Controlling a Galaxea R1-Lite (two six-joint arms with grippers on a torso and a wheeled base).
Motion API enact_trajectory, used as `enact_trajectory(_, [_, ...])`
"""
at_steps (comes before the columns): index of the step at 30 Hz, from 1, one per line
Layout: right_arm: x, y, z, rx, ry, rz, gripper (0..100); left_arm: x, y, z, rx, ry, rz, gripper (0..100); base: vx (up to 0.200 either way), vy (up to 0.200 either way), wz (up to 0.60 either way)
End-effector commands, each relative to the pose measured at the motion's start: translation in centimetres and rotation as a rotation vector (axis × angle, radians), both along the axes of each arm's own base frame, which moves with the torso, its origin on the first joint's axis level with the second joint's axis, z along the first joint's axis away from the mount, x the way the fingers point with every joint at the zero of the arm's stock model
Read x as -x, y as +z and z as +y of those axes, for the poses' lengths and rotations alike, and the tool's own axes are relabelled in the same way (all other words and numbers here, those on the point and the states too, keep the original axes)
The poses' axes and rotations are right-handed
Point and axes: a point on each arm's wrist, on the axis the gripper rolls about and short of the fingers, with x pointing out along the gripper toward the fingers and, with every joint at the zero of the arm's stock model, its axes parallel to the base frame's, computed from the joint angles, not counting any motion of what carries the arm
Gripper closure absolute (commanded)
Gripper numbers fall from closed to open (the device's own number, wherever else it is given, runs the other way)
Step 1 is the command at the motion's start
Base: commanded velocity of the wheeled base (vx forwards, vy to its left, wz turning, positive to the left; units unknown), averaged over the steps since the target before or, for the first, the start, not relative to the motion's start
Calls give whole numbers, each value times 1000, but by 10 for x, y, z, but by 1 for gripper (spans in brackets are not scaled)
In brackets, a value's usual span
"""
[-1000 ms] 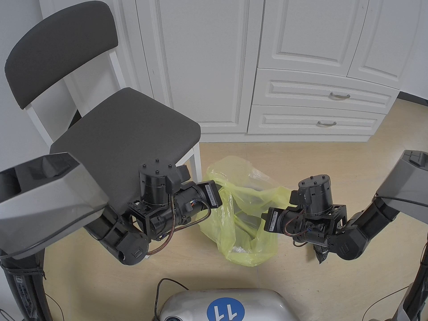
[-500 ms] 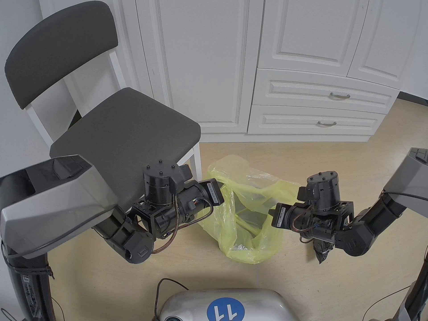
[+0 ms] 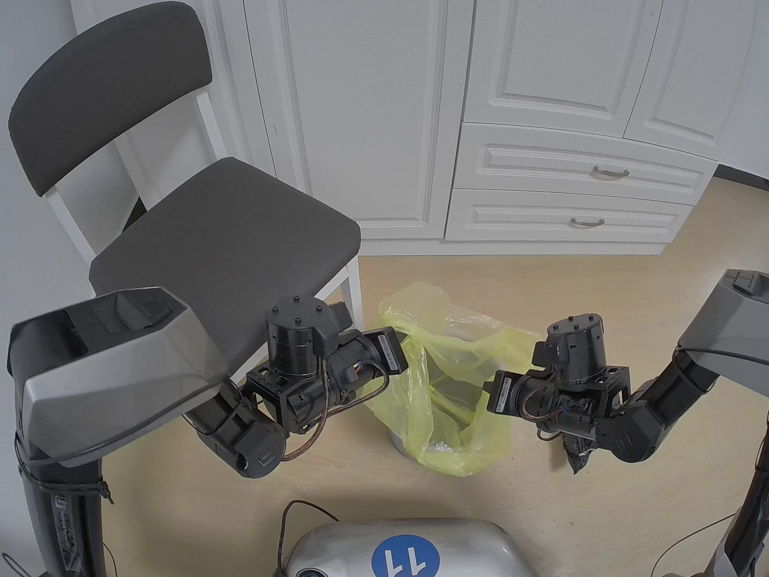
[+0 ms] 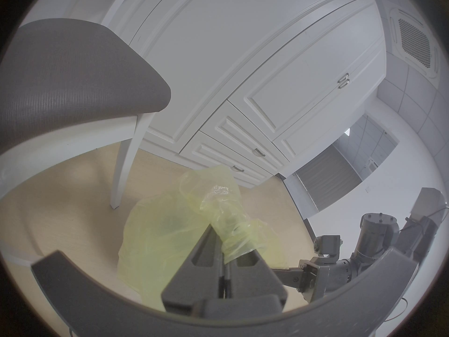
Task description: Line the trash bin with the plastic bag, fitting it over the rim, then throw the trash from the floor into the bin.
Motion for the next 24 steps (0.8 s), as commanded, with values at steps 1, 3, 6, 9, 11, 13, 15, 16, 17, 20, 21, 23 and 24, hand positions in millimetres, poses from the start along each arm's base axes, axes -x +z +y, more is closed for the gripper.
enact_trajectory(1, [-1, -3, 0, 1, -2, 6, 100, -2, -12, -1, -14, 1, 19, 100, 0, 0, 0])
enact_trajectory(3, [-1, -2, 0, 0, -2, 3, 100, -2, -12, 0, -15, 3, 20, 100, 0, 0, 0])
enact_trajectory(6, [-2, -3, 1, -1, -2, 5, 100, -3, -12, 0, -14, 4, 19, 100, 0, 0, 0])
enact_trajectory(9, [-3, -6, 1, -2, -6, 11, 100, -4, -12, 1, -14, 9, 19, 100, 0, 0, 0])
enact_trajectory(11, [-6, -12, 3, 0, -7, 18, 100, -6, -13, 2, -13, 14, 18, 100, 0, 0, 0])
enact_trajectory(13, [-9, -15, 5, -2, -11, 14, 100, -8, -12, 4, -9, 18, 15, 100, 0, 0, 0])
enact_trajectory(15, [-12, -21, 6, -8, -14, 3, 100, -11, -11, 6, -6, 26, 10, 100, 0, 0, 0])
enact_trajectory(16, [-12, -21, 6, -8, -14, 3, 100, -11, -11, 6, -6, 26, 10, 100, 0, 0, 0])
enact_trajectory(17, [-14, -27, 7, -14, -16, -8, 100, -14, -10, 8, 4, 35, 10, 100, 0, 0, 0])
enact_trajectory(20, [-17, -34, 9, -24, -16, -23, 100, -18, -10, 9, 24, 45, 18, 100, 0, 0, 0])
enact_trajectory(21, [-18, -36, 9, -28, -16, -30, 100, -20, -11, 9, 33, 50, 24, 100, 0, 0, 0])
enact_trajectory(23, [-21, -37, 11, -44, -23, -44, 100, -22, -13, 9, 42, 53, 31, 100, 0, 0, 0])
enact_trajectory(24, [-21, -37, 11, -50, -25, -48, 100, -23, -13, 8, 44, 55, 31, 100, 0, 0, 0])
